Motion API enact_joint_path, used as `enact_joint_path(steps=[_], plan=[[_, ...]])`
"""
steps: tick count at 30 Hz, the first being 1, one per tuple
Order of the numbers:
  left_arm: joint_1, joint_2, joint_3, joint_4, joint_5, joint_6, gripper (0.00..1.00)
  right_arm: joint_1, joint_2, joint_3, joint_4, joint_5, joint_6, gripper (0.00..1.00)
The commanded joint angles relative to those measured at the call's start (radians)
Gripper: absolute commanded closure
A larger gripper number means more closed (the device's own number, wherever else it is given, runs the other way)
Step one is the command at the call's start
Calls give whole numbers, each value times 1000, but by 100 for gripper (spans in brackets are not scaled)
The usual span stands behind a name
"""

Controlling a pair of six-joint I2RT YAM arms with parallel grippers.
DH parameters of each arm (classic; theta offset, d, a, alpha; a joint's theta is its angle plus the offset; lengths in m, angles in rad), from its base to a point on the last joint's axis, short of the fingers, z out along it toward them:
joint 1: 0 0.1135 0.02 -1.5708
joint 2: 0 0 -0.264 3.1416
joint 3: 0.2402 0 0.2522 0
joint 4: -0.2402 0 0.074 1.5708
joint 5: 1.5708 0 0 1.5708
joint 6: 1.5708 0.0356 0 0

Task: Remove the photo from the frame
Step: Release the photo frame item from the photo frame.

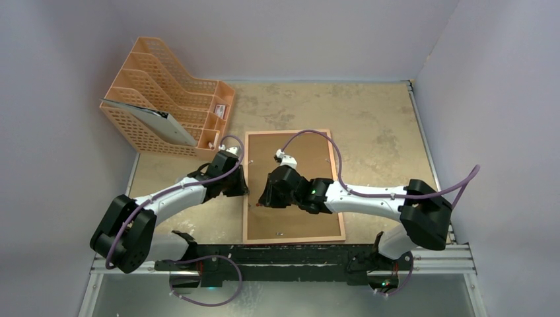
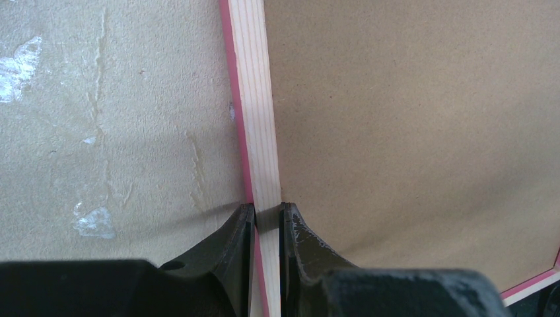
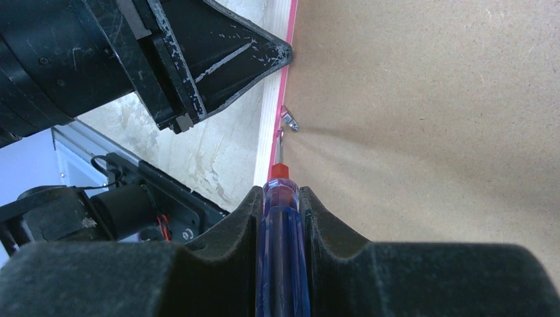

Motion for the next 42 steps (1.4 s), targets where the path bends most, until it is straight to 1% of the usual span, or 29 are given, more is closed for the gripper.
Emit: enact_joint_path(steps=[1,11,27,34,40,42], plan=[[0,-22,-4,-58,-1,15,100,1,-19,-26,-34,82,19,100],[0,-25,-4,-57,-1,15,100,1,-15,-19,-33,96,28,100],[0,-24,-3,-56,0,14,100,-1,-14,1,-107,134,45,100],[0,-21,-2,-54,2,16,100,0,-33,25,-147,157,47,100],[0,-19,-1,-55,9,25,100,0,-62,63,-130,123,9,100],[-1,-15,3,-58,14,31,100,0,-85,77,-137,132,-2,100]])
